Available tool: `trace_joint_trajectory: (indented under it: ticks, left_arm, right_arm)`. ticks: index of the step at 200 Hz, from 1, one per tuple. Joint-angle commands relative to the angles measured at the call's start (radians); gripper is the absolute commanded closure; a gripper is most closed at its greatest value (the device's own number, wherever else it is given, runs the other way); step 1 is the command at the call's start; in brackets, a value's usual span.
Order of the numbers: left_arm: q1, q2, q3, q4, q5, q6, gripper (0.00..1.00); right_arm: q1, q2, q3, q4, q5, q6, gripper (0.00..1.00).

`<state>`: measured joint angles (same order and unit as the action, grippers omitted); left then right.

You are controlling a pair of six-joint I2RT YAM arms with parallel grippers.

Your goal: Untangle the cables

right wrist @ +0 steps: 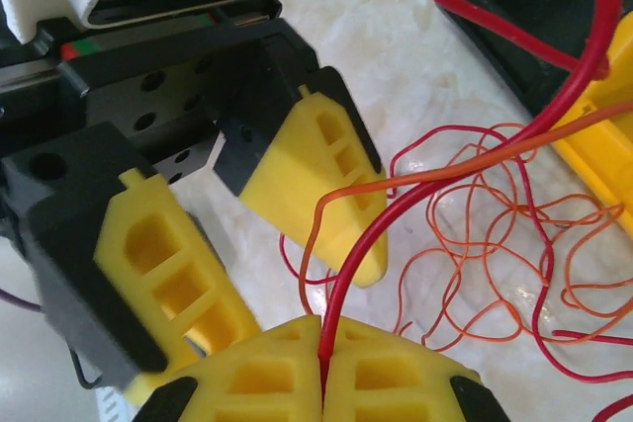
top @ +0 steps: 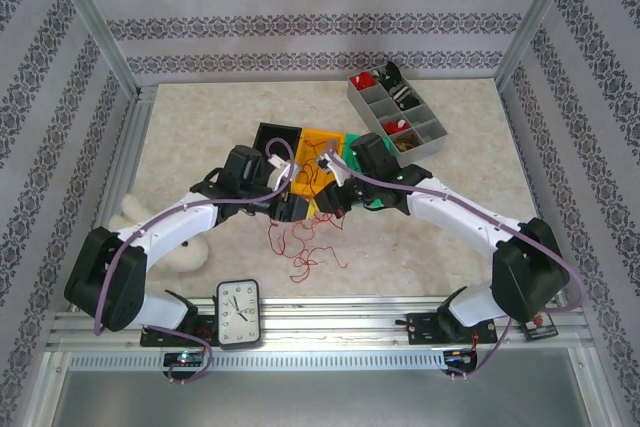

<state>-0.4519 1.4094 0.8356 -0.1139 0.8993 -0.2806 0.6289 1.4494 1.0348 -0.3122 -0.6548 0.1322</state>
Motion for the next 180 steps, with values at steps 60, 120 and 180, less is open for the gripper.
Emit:
trace_joint_trajectory:
  ticks: [60,120,180]
  left_arm:
    - [-0.007,0.034,0.033,0.161,-0.105,-0.002,0.92]
    - [0.013,-0.123,-0.010,0.174,-0.131,0.047,1.00]
    - [0.081,-0.162,-0.041,0.147,-0.195,0.076,1.00]
  right_arm:
    - [-0.010,-0.041,-0.041,0.011,-0.017,0.026,1.00]
    - [-0.021,0.016,-0.073,-0.013,-0.062,0.023,1.00]
    - [-0.026,-0.091,-0.109,-0.065,-0.192,0.006,1.00]
